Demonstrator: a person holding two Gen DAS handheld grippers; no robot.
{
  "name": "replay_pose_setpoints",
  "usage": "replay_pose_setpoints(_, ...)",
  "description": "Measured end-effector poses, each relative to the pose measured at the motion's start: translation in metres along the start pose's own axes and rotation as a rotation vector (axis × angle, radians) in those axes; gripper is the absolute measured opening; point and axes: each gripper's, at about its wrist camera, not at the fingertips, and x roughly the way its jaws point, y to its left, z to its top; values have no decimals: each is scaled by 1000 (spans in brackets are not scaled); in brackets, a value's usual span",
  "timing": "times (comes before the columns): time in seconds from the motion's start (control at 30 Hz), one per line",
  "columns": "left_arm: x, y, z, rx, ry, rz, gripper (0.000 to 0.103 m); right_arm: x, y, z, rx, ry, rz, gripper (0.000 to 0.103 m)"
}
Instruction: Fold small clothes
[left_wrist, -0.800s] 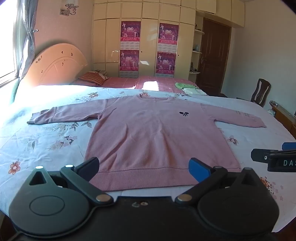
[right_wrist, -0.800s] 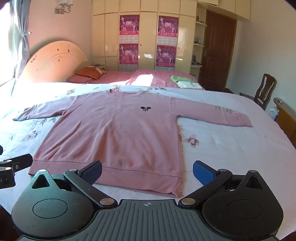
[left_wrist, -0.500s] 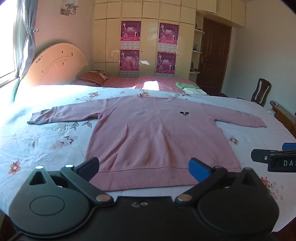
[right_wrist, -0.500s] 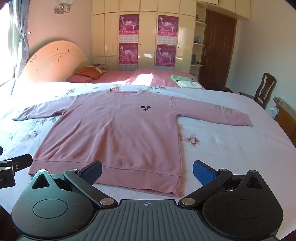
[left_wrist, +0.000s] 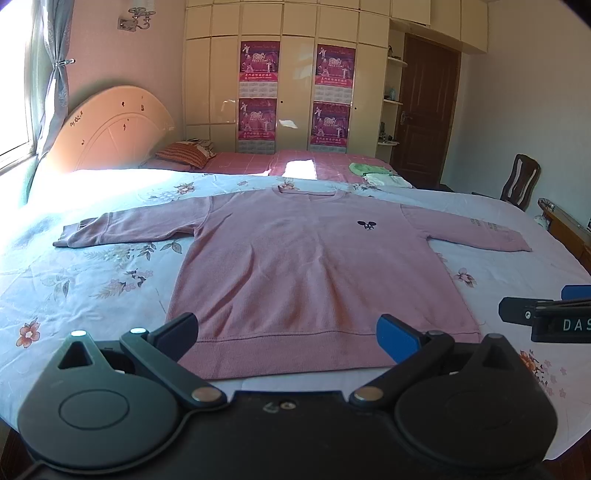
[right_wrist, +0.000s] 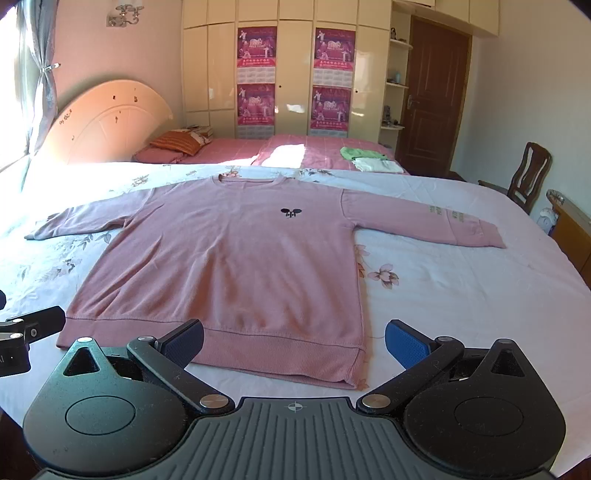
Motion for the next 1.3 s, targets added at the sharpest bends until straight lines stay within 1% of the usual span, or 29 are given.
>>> replay_pose_setpoints(0.9, 2, -13, 4, 20, -2, 1, 103, 2, -5, -1, 11, -2, -2, 103)
replay_pose_setpoints(1.3, 1, -11, 6, 18, 0, -3, 103, 2, -5, -1, 11, -1, -2, 103)
